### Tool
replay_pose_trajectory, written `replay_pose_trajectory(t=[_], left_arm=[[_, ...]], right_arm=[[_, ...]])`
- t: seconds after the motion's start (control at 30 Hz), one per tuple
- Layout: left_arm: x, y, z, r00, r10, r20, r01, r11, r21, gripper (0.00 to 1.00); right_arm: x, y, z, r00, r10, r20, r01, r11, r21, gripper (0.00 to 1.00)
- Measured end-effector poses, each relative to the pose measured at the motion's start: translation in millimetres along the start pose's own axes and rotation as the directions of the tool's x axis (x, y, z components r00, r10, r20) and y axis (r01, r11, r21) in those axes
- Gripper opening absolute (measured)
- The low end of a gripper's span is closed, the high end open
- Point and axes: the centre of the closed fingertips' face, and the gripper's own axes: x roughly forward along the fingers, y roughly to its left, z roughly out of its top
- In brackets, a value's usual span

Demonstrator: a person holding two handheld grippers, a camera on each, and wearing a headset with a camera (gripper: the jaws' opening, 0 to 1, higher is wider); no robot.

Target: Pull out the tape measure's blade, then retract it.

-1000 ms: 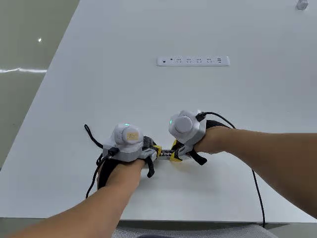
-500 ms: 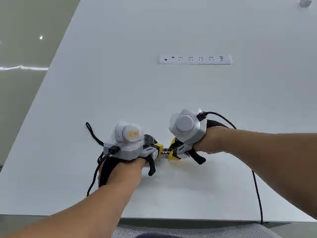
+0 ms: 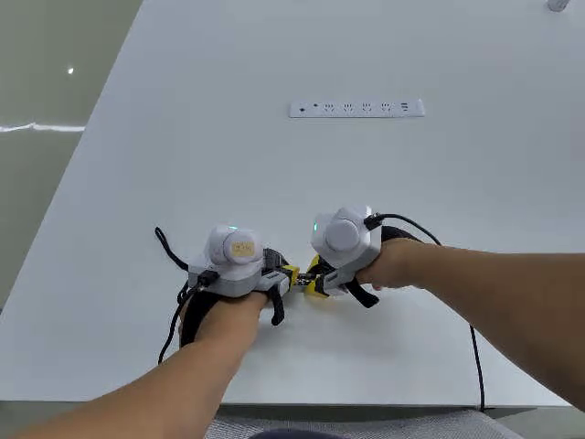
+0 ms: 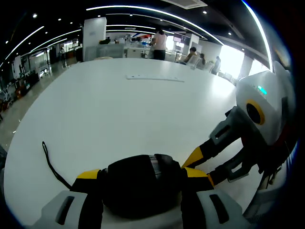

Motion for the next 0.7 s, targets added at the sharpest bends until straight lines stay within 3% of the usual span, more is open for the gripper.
replay_pose_trajectory(t=[0.23, 0.37, 0.57, 0.7], left_arm=[[-0.8, 0.3, -0.1, 1.0000, -0.004, 0.003, 0.004, 1.000, -0.003, 0.63], [-0.6, 0.2, -0.4, 1.0000, -0.008, 0.002, 0.008, 1.000, -0.002, 0.63], [-1.2, 0.5, -0.5, 0.9999, -0.016, 0.005, 0.016, 1.000, -0.006, 0.63], [-2.5, 1.4, -0.1, 0.9994, -0.024, 0.023, 0.024, 1.000, -0.014, 0.63]], right_arm=[[-6.1, -3.3, -7.6, 0.9985, -0.030, 0.047, 0.027, 0.998, 0.053, 0.18], [-6.3, -1.8, -7.0, 0.9979, -0.035, 0.054, 0.032, 0.999, 0.039, 0.15], [-3.4, -2.4, -4.8, 0.9992, -0.009, 0.038, 0.008, 0.999, 0.038, 0.14], [-2.3, -1.8, -2.2, 0.9984, -0.002, 0.056, -0.002, 0.997, 0.078, 0.14]])
